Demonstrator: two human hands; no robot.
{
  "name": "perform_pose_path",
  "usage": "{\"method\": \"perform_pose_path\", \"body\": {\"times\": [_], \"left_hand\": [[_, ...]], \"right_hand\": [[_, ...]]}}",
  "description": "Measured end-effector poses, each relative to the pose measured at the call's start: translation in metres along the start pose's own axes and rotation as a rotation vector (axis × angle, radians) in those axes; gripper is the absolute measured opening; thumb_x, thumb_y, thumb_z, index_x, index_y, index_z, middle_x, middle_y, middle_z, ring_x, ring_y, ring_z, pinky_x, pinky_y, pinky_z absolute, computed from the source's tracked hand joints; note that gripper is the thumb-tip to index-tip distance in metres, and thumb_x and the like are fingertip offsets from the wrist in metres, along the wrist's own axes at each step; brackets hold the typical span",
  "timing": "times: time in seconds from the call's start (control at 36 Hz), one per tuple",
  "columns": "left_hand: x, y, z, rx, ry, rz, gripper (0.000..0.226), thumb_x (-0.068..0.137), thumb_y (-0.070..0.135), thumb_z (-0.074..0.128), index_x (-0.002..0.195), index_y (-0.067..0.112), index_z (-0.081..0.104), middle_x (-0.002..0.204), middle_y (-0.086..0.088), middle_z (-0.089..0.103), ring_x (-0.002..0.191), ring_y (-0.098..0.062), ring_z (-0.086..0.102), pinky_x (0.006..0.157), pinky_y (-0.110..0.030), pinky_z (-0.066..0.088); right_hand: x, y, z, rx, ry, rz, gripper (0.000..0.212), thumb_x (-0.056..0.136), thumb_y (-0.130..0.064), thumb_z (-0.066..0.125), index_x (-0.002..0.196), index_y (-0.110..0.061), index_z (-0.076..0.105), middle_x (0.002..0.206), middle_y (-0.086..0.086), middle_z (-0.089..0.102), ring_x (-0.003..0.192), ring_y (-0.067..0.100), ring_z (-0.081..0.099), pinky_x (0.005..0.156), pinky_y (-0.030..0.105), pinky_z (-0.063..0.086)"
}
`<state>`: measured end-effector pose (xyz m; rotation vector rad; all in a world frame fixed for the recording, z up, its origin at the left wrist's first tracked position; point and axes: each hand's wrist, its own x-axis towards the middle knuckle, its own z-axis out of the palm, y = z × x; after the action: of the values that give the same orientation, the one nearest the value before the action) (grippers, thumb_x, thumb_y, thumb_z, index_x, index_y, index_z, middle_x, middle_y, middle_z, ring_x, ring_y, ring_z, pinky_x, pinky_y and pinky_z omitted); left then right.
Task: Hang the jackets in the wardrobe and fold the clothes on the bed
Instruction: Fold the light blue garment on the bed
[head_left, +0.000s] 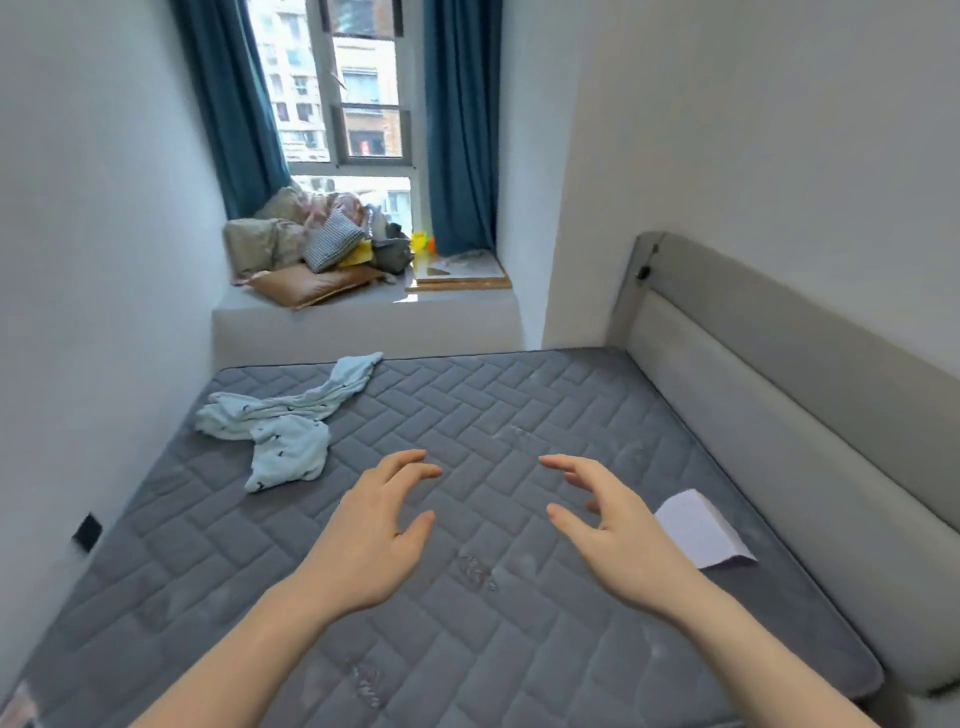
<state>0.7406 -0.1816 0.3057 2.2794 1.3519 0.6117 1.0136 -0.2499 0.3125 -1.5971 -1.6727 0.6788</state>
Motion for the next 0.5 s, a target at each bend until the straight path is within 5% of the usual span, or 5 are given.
{"method": "perform_pose_path", "body": {"times": [0.17, 0.5], "left_hand": [[-0.028, -0.059, -0.029, 0.052, 0.089, -0.226, 0.041, 0.096, 0.028, 0.062, 0.135, 0.035, 0.054, 0.154, 0.020, 0.035, 0.125, -0.008, 0.048, 0.107, -0.031, 0.039], [-0.118, -0.174, -0.090, 0.103, 0.206, -0.586, 0.041, 0.095, 0.028, 0.062, 0.136, 0.033, 0.055, 0.154, 0.014, 0.036, 0.125, -0.011, 0.051, 0.108, -0.034, 0.041]], "right_hand": [[0.061, -0.009, 0.054, 0.042, -0.174, -0.105, 0.042, 0.098, -0.030, 0.063, 0.133, -0.051, 0.051, 0.137, -0.037, 0.047, 0.130, -0.013, 0.043, 0.105, 0.020, 0.037], [0.139, -0.069, 0.205, 0.089, -0.518, -0.197, 0.042, 0.098, -0.029, 0.061, 0.135, -0.046, 0.049, 0.137, -0.024, 0.047, 0.129, 0.002, 0.046, 0.101, 0.024, 0.037]]}}
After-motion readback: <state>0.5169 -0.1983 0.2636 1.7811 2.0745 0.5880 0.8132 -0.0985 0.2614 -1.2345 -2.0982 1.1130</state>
